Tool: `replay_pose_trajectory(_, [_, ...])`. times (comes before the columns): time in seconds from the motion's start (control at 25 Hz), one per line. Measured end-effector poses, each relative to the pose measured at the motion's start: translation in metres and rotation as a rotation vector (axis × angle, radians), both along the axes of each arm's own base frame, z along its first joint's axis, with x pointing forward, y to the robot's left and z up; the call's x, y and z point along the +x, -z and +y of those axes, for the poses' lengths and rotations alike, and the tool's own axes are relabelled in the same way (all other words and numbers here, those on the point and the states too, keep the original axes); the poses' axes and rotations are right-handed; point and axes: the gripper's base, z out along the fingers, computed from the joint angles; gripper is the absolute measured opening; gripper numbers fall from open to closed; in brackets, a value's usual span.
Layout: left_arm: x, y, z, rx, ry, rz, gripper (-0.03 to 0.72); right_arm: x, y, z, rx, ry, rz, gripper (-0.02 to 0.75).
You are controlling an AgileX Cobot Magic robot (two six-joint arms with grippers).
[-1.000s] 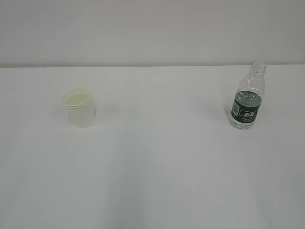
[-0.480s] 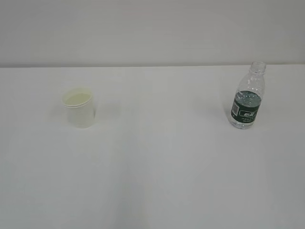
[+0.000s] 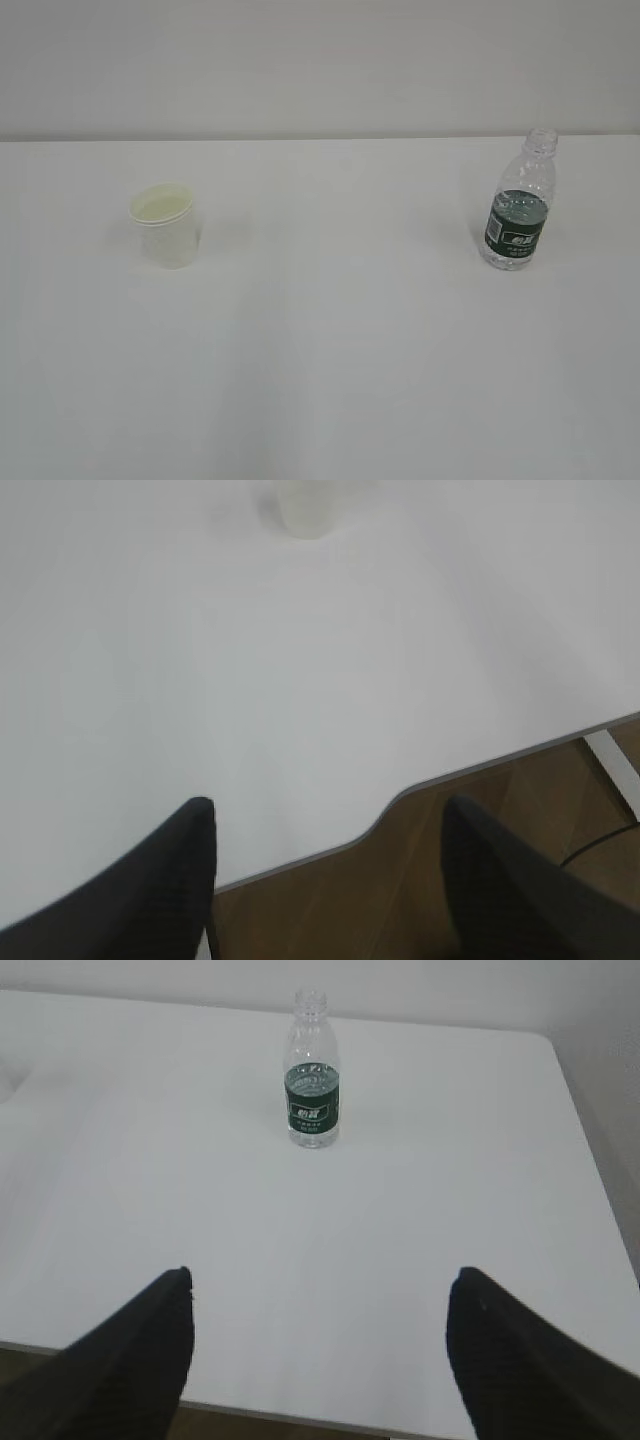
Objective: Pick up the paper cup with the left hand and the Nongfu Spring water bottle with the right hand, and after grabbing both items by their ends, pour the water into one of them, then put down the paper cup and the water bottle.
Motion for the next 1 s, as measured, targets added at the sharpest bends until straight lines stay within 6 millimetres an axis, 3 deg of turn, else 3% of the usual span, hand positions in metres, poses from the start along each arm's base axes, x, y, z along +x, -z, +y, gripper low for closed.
replay_pose_trajectory(0.4, [0.007, 0.005, -0.001, -0.005, -0.007, -0.019, 0.503, 0.021, 0.036, 0.001, -0.009, 0.003, 0.139, 0.588])
replay_pose_trajectory(1.0, [0.015, 0.008, -0.001, -0.02, -0.016, -0.075, 0.503, 0.036, 0.048, 0.002, 0.015, 0.015, 0.107, 0.588])
